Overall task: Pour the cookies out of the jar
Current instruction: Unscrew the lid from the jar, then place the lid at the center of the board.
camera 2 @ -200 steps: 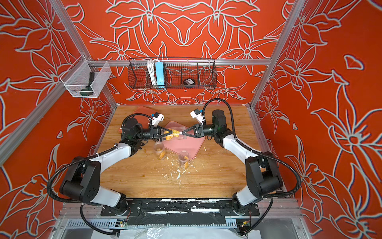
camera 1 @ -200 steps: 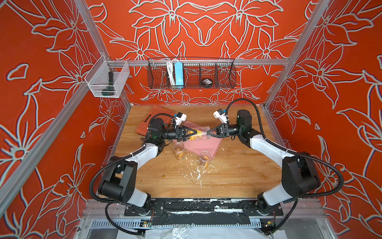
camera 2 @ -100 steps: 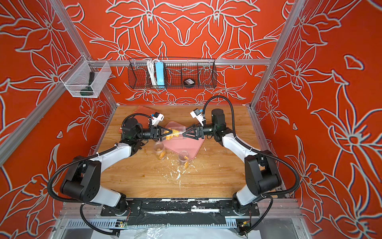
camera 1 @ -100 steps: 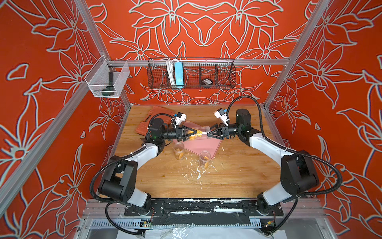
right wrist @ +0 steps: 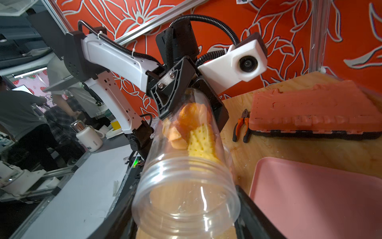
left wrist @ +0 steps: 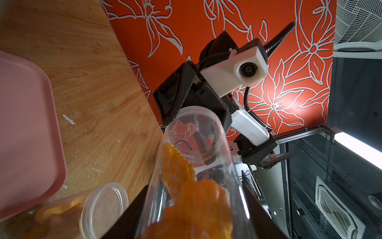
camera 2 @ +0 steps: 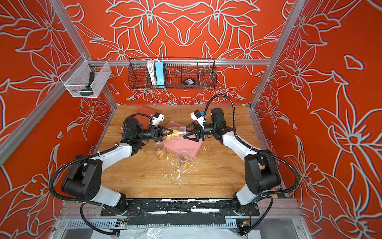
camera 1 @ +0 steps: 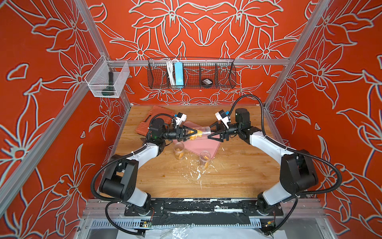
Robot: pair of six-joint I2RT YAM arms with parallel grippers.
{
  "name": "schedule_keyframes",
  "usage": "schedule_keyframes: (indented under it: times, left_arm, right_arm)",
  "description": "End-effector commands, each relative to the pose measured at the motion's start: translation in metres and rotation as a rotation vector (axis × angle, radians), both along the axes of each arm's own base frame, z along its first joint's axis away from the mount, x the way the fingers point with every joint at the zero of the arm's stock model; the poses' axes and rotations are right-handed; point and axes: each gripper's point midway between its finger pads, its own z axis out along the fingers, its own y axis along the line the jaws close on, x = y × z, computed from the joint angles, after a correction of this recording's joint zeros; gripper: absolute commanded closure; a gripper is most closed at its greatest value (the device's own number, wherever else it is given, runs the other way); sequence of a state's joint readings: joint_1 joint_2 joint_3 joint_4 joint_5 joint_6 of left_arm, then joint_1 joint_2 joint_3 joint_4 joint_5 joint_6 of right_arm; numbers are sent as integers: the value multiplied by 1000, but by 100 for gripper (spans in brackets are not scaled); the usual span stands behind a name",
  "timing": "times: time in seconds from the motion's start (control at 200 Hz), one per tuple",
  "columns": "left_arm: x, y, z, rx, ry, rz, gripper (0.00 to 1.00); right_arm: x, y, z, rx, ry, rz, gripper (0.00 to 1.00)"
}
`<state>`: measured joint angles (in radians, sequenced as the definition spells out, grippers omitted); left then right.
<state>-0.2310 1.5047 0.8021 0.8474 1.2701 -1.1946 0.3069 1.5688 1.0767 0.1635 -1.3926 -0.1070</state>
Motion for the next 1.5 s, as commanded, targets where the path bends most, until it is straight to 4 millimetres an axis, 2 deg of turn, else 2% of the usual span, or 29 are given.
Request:
schedule_keyframes:
  times: [0.0,0.155,0.51,0.701,0.806,0.906,1.016,1.136,1.491]
  left_arm:
    - [-1,4,11,-13,35,-19,54]
    - [-1,4,10,-12,36,-19,55]
    - [1,4,6,-9,48,-19,55]
    - [2,4,5,-9,47,-19,55]
    - [2,4,6,-10,41,-19,55]
    - [2,4,6,-10,43,-17,55]
    - [2,5,7,-11,38,-17,55]
    - [1,5,8,-11,34,-15,55]
    - [-3,6,9,0,18,-8,55]
  right_arm:
    - [16,-16,3,7,-282,-78,91]
    - [14,-19,3,-4,-415,-99,98]
    - [17,-21,-1,-34,-548,-135,98]
    - [27,-21,-4,-43,-490,-176,98]
    - [34,-24,-14,-88,-402,-233,97]
    - [45,-34,-26,-162,-277,-356,97]
    - [57,-55,-52,-303,-86,-535,97]
    - [62,-84,-83,-449,154,-710,98]
    - [45,-187,-172,-969,712,-1151,96]
